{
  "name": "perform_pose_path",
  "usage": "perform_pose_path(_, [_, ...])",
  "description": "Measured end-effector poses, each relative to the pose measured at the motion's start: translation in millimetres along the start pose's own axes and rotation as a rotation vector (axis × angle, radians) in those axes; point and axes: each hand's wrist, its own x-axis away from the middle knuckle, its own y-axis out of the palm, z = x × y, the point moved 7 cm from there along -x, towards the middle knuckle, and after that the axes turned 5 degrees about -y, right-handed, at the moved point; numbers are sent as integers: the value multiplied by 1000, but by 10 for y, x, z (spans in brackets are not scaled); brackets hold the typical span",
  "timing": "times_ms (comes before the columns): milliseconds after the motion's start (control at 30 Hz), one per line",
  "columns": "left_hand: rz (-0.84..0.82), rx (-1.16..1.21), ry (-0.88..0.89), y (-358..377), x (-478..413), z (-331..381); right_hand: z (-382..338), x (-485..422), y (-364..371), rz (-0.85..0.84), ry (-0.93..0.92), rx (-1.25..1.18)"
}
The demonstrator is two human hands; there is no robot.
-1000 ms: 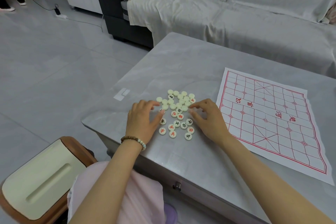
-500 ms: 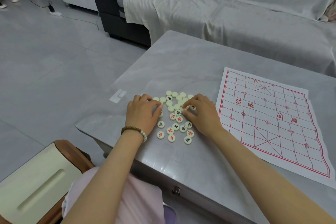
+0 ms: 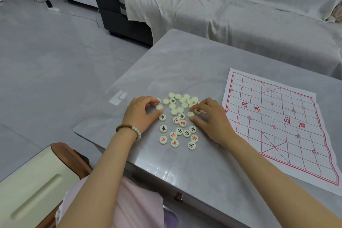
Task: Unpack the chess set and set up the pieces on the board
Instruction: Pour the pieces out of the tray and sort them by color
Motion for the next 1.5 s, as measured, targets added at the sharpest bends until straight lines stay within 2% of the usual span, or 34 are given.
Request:
perform_pose_path(300, [-4, -52, 12, 5, -28, -8, -31, 30, 4, -77, 32, -29])
perform_pose_path(467, [-11, -80, 11, 0, -50, -27, -2, 24, -15, 4, 98, 37])
perform_pose_path(567, [-25, -99, -9, 13, -59, -67, -72, -24, -46, 58, 76, -68])
perform_pose_path(634, [6, -79, -11, -4, -55, -73, -164, -78, -36, 35, 36, -95])
perform_pose_path(767, [75, -93, 13, -71, -49, -22, -267, -158, 67, -67, -41, 69])
perform_pose_path(867, [66, -149, 13, -64, -70, -28, -241, -181, 105, -74, -55, 124])
perform_pose_path(1034, [65, -171, -3, -48, -95, -47, -171, -282, 101, -30, -14, 54])
perform_pose_path(1201, [68, -164, -35, -39, -160, -29, -96, -377, 130, -48, 112, -32])
perform_pose_path(1501, [63, -86, -63, -36, -292, -17, -58, -357, 90, -53, 152, -7])
